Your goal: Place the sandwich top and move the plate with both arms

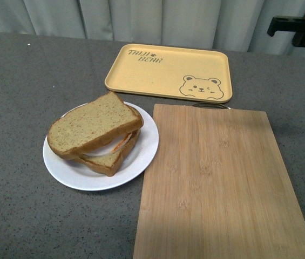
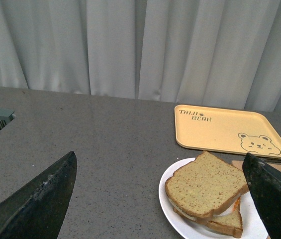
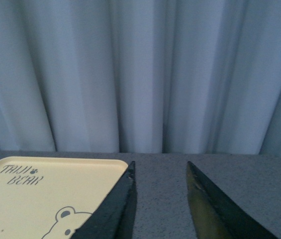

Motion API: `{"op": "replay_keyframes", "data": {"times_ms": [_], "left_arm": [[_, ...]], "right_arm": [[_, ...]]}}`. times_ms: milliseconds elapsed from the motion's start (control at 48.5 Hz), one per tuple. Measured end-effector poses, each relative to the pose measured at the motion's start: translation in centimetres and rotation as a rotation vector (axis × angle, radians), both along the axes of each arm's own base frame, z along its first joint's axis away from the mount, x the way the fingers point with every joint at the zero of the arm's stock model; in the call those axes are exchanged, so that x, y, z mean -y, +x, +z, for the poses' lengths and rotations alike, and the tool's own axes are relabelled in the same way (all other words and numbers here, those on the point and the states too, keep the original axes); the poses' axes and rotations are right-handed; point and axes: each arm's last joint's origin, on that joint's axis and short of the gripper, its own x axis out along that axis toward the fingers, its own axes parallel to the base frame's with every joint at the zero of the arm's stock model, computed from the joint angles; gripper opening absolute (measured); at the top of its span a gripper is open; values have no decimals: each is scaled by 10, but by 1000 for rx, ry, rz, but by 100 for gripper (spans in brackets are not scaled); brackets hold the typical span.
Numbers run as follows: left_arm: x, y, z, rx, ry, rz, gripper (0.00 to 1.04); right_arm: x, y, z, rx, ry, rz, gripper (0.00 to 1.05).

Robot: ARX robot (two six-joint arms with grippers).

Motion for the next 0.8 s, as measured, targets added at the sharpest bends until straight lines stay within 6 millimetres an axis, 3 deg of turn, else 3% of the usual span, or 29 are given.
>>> {"op": "replay_keyframes", "data": {"times_ms": [103, 144, 206, 330, 413, 805], "left_arm": [[0, 0, 0, 0, 0, -1, 98], [0, 0, 0, 0, 0, -1, 98], [0, 0, 0, 1, 0, -1, 98], [0, 0, 0, -2, 0, 4, 98], [0, 0, 0, 2, 0, 2, 98], [0, 0, 0, 1, 0, 0, 98]], "right_arm": [[5, 0, 1, 0, 0, -25, 6], [5, -1, 0, -5, -4, -24, 1], [15, -18, 1, -31, -15, 27, 1], [41, -82, 12, -65, -23, 41, 1], [52, -106, 19, -53, -20, 14, 1], [73, -157, 33, -82, -19, 25, 1]]}}
